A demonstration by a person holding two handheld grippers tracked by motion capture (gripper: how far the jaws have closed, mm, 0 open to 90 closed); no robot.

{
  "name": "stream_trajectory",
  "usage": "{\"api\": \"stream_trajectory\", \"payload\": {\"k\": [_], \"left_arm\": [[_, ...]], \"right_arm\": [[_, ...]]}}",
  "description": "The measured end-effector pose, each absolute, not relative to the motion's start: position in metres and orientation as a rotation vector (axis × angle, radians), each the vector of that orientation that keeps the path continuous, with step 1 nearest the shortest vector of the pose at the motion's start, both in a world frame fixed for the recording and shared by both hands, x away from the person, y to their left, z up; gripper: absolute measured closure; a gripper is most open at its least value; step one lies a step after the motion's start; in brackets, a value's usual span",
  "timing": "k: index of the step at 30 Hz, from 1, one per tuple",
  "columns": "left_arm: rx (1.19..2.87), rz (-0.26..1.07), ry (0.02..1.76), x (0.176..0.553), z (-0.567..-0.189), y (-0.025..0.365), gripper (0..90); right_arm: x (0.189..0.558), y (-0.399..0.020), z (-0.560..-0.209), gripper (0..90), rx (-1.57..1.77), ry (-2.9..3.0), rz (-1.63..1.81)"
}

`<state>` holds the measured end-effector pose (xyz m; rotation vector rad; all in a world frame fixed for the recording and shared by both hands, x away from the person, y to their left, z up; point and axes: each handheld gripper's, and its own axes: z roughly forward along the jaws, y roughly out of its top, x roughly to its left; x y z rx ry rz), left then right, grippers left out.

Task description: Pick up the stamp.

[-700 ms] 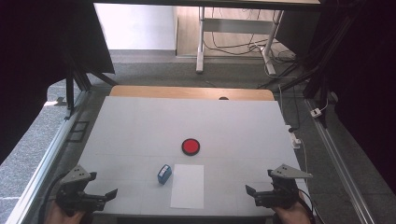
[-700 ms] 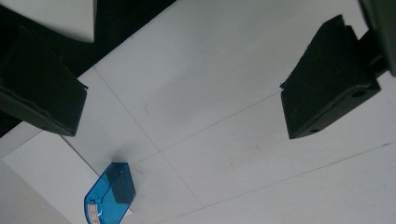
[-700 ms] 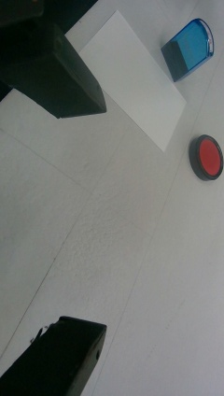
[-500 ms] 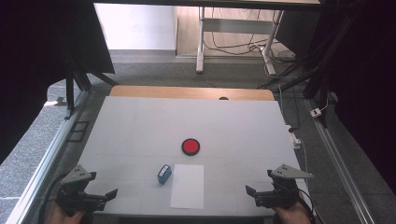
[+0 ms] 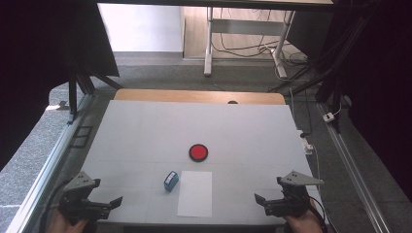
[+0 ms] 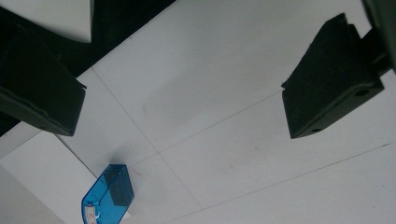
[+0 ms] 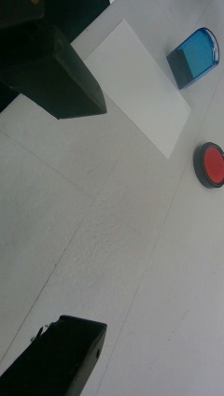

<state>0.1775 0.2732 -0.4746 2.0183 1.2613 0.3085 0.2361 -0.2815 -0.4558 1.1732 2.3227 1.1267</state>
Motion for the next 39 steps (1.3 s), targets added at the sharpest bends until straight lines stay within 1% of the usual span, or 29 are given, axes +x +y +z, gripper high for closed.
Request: {"api": "stream_trajectory", "payload": {"k": [5,9,16,31,39], "left_arm": [[2.002,0.298,1.261,0.178,-0.474,0.275,0.0],[2.024,0.331,1.252,0.177,-0.473,0.273,0.0],[2.011,0.357,1.190,0.177,-0.464,0.268,0.0],[2.038,0.290,1.093,0.189,-0.465,0.253,0.0],[2.059,0.298,1.041,0.193,-0.464,0.242,0.0]], "right_arm": [[0.236,-0.282,-0.456,0.0,1.176,2.322,1.134],[0.237,-0.281,-0.456,0.0,1.172,2.325,1.137],[0.237,-0.280,-0.456,0.0,1.171,2.334,1.123],[0.237,-0.281,-0.456,0.0,1.178,2.329,1.136],[0.237,-0.280,-0.456,0.0,1.167,2.338,1.126]]}}
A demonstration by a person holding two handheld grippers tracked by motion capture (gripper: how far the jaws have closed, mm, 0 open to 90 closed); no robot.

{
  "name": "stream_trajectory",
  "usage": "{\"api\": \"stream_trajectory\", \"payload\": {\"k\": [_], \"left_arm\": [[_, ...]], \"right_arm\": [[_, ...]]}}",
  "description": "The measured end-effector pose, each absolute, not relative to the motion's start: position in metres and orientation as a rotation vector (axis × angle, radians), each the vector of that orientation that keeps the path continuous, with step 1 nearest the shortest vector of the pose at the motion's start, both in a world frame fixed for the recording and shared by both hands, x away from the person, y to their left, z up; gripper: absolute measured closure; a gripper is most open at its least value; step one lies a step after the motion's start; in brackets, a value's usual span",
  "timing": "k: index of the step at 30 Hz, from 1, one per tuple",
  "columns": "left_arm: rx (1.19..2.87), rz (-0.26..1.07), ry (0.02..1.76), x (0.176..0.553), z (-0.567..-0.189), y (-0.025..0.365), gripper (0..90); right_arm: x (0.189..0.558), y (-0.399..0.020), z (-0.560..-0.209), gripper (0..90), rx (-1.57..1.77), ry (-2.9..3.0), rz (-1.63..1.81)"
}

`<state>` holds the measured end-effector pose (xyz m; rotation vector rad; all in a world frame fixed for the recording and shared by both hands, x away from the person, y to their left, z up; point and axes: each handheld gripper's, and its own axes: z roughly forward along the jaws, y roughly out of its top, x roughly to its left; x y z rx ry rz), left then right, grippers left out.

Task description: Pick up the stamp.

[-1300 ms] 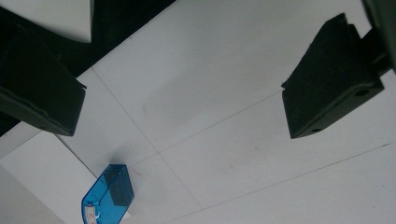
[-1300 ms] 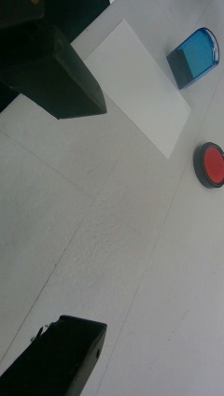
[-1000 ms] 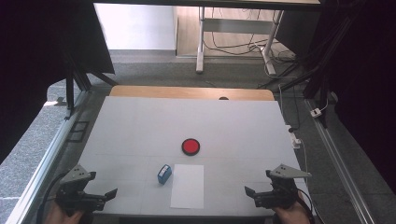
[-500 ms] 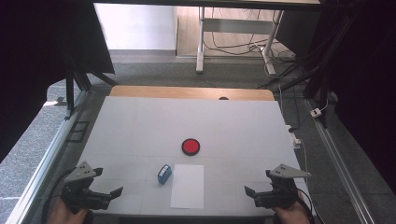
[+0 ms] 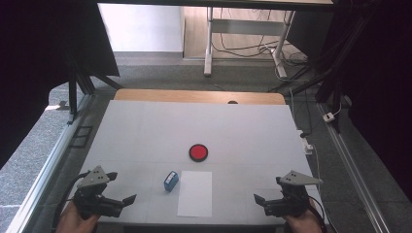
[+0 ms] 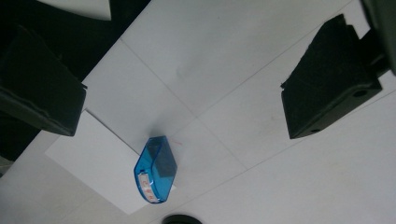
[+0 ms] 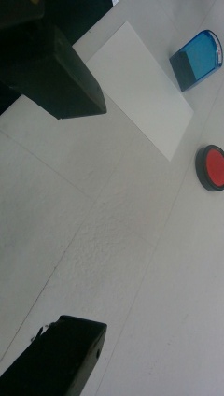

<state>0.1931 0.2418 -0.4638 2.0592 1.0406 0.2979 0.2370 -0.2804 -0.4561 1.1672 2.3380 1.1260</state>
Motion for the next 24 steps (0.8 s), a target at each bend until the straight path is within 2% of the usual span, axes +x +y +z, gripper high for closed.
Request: {"api": "stream_trajectory", "payload": {"k": [9,24], "left_arm": [[2.067,0.315,1.009,0.206,-0.466,0.222,0.0],[2.127,0.272,1.000,0.233,-0.474,0.195,0.6]], "right_arm": [[0.237,-0.279,-0.456,0.0,1.157,2.347,1.117],[0.237,-0.278,-0.457,0.0,1.147,2.355,1.107]]}}
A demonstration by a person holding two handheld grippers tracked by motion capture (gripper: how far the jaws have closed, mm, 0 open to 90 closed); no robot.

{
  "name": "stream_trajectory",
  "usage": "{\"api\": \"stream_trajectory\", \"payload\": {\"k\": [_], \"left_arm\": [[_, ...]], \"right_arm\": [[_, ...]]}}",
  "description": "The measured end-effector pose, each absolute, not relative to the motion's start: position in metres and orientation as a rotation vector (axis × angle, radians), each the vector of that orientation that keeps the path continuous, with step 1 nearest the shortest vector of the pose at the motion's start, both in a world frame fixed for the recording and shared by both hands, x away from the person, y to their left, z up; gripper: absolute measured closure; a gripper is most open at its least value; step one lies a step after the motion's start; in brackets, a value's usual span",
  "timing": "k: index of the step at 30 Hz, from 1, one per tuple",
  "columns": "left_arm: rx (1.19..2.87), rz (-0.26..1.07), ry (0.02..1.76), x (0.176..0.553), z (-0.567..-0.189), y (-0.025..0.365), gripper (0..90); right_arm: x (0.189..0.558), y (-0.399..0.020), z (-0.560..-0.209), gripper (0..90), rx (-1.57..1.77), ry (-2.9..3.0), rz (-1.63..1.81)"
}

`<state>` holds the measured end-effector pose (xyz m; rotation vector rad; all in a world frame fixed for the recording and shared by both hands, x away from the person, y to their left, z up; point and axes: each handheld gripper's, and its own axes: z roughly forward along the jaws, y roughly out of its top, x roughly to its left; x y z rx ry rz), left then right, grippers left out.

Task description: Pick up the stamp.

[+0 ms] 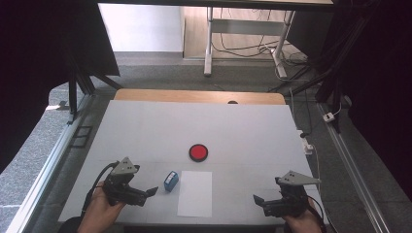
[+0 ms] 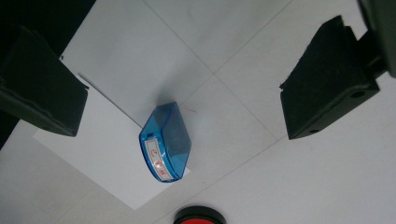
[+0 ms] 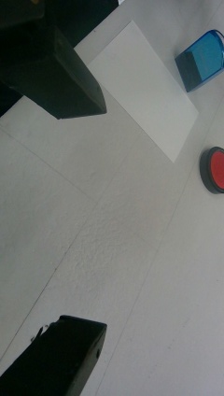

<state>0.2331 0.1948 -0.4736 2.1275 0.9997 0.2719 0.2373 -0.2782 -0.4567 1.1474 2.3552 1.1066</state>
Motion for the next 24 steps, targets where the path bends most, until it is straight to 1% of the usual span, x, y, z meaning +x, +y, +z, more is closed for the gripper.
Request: {"api": "stream_trajectory", "payload": {"k": [7,15,24], "left_arm": [[2.177,0.279,0.978,0.244,-0.478,0.180,1.1],[2.198,0.234,0.971,0.254,-0.482,0.170,0.9],[2.245,0.229,0.918,0.267,-0.488,0.151,0.4]], "right_arm": [[0.237,-0.278,-0.457,0.0,1.148,2.351,1.113],[0.237,-0.278,-0.457,0.0,1.144,2.355,1.110],[0.237,-0.279,-0.456,0.0,1.151,2.351,1.115]]}}
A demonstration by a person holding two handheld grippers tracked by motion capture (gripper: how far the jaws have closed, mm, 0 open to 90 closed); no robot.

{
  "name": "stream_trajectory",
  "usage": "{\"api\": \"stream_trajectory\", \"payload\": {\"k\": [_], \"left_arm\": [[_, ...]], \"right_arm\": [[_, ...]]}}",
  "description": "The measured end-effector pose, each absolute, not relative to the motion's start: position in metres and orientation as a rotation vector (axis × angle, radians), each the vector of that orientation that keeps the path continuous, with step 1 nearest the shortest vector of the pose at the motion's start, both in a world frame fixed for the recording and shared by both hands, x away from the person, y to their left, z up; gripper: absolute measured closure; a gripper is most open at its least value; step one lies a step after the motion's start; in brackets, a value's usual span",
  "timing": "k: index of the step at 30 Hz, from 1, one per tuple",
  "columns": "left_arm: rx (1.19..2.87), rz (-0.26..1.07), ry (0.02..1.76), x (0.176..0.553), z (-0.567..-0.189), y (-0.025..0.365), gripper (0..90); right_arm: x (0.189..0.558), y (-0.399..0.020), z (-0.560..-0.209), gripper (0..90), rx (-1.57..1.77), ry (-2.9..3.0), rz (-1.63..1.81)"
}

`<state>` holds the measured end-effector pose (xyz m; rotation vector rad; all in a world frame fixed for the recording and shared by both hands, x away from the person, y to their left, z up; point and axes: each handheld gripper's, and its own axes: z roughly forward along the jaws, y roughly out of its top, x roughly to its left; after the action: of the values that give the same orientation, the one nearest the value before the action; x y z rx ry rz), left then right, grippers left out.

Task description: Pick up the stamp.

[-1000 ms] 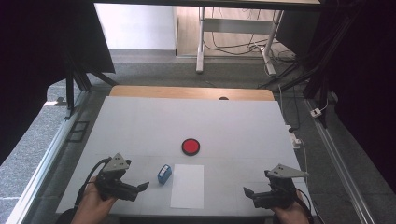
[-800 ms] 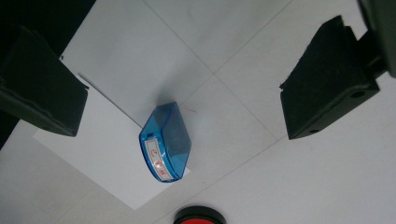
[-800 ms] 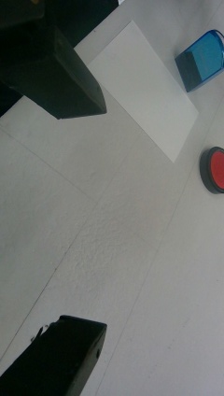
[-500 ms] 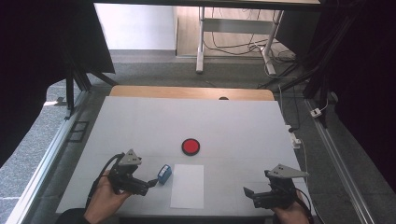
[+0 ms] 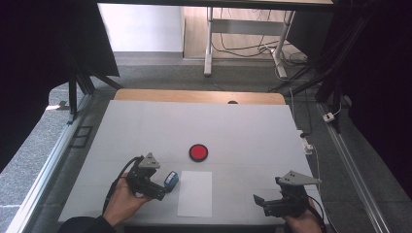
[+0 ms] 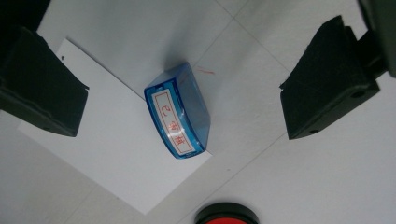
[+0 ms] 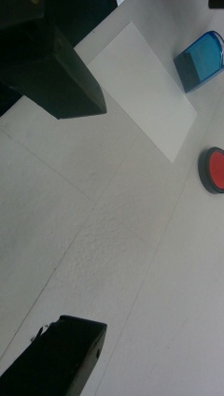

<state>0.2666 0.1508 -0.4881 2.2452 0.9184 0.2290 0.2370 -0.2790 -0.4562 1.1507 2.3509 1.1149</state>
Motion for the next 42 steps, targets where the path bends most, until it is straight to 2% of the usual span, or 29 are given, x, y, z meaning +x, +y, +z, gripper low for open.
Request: {"api": "stream_trajectory", "payload": {"k": [6,10,11,12,13,15,20,25,33,37,42], "left_arm": [[2.268,0.217,0.911,0.276,-0.492,0.141,1.0],[2.306,0.234,0.893,0.279,-0.494,0.131,4.9],[2.318,0.249,0.891,0.279,-0.495,0.130,11.6],[2.328,0.254,0.886,0.278,-0.495,0.130,11.6],[2.330,0.255,0.893,0.278,-0.495,0.131,15.9],[2.333,0.249,0.909,0.278,-0.494,0.133,27.9],[2.335,0.227,0.907,0.276,-0.493,0.134,41.6],[2.351,0.219,0.910,0.275,-0.494,0.132,51.0],[2.342,0.196,0.934,0.276,-0.493,0.133,57.0],[2.347,0.214,0.950,0.276,-0.493,0.133,67.8],[2.344,0.233,0.972,0.276,-0.492,0.134,69.9]], "right_arm": [[0.237,-0.279,-0.456,0.0,1.147,2.355,1.117],[0.237,-0.279,-0.456,0.0,1.145,2.353,1.117],[0.237,-0.279,-0.456,0.0,1.143,2.352,1.117],[0.237,-0.279,-0.456,0.0,1.143,2.352,1.117],[0.237,-0.279,-0.456,0.0,1.144,2.351,1.121],[0.237,-0.279,-0.456,0.0,1.144,2.353,1.119],[0.237,-0.279,-0.456,0.0,1.140,2.353,1.121],[0.237,-0.279,-0.456,0.0,1.135,2.356,1.116],[0.237,-0.278,-0.457,0.0,1.132,2.357,1.112],[0.237,-0.278,-0.457,0.0,1.127,2.362,1.109],[0.237,-0.278,-0.457,0.0,1.126,2.362,1.109]]}}
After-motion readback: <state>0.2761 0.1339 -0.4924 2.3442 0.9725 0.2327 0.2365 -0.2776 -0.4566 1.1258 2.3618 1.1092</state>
